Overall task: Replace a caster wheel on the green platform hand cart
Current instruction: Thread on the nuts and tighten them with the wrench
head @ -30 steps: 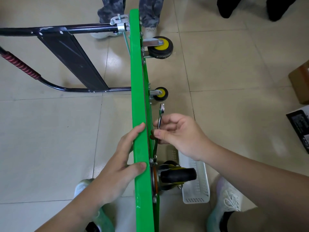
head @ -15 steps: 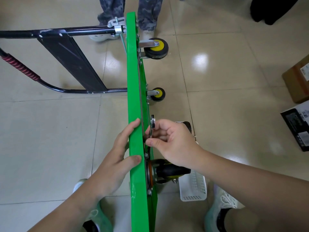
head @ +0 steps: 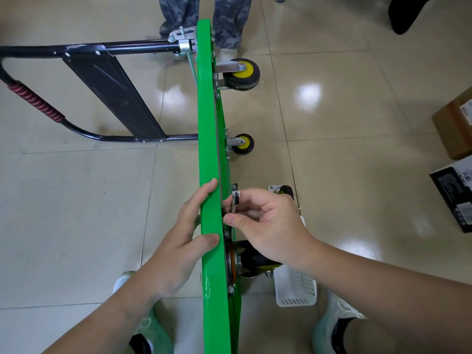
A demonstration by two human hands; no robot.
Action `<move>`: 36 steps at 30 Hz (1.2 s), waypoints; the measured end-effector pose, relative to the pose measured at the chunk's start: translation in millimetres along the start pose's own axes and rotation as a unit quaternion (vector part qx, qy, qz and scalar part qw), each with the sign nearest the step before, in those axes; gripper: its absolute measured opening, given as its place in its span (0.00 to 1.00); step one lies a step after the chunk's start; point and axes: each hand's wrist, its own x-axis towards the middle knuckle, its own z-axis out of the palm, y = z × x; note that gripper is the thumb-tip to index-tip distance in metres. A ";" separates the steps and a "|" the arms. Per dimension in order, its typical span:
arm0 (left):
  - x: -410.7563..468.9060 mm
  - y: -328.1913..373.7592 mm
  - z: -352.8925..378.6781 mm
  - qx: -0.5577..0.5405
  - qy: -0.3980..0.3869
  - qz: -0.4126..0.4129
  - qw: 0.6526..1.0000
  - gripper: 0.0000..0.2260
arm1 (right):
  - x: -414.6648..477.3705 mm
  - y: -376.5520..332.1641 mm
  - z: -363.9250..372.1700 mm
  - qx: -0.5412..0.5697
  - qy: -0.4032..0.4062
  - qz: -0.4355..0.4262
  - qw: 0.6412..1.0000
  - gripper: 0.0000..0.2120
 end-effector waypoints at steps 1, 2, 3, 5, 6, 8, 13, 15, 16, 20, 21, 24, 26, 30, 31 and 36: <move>0.0 0.4 0.2 0.000 -0.001 -0.001 1.000 0.36 | 0.5 -1.3 0.4 -0.001 0.004 0.000 1.000 0.13; 0.2 0.5 -0.2 0.000 -0.002 -0.002 1.000 0.36 | 1.9 -1.8 1.4 -0.003 0.006 0.001 1.000 0.13; 0.0 0.6 -0.8 0.000 -0.003 -0.003 1.000 0.36 | 4.5 -2.6 2.3 -0.006 0.009 0.001 1.000 0.13; -1.4 -1.6 -3.4 0.000 0.001 -0.006 1.000 0.36 | 12.5 -4.2 6.3 -0.007 0.012 0.004 1.000 0.15; -2.3 -3.5 -4.7 -0.001 0.005 -0.007 1.000 0.36 | 16.6 -4.6 8.1 -0.005 0.014 0.013 1.000 0.18; -2.8 -5.6 -4.9 0.000 0.008 -0.005 1.000 0.37 | 22.8 -3.2 7.6 0.002 0.013 0.044 0.999 0.20; 3.5 -3.1 -2.8 0.009 0.003 -0.005 1.000 0.37 | 39.2 1.8 -4.9 0.011 0.016 0.101 0.995 0.15; 3.3 -3.7 -4.0 0.011 0.003 -0.008 1.000 0.36 | 42.3 2.9 -5.1 0.010 0.005 0.113 0.993 0.13; 2.6 -5.0 -4.0 0.012 0.003 -0.008 1.000 0.37 | 40.9 3.4 -3.9 0.001 -0.003 0.110 0.994 0.12; 1.8 -4.4 -1.4 0.009 -0.006 -0.014 1.000 0.37 | 17.1 5.3 -0.9 0.015 -0.006 0.075 0.997 0.18; 2.7 -3.4 -2.2 0.011 -0.006 -0.014 1.000 0.37 | 14.7 6.0 -1.2 0.023 0.003 0.069 0.997 0.20; 3.5 -2.5 -5.1 0.014 -0.004 -0.016 1.000 0.37 | 21.0 10.7 0.5 0.001 0.010 0.053 0.999 0.16; 1.3 -4.6 -5.8 0.014 -0.002 -0.018 1.000 0.37 | 26.3 15.4 2.5 -0.013 0.009 0.061 0.998 0.13; -0.3 -5.2 -4.6 0.010 -0.002 -0.021 1.000 0.37 | 35.5 25.0 -1.3 -0.006 0.010 0.097 0.995 0.12; 0.1 -5.1 -4.5 0.010 -0.004 -0.020 1.000 0.37 | 40.3 27.4 -3.6 -0.001 0.010 0.116 0.993 0.12; 2.1 -7.7 -4.1 0.006 -0.009 -0.007 1.000 0.36 | 60.2 42.8 -15.3 0.031 -0.023 0.209 0.977 0.08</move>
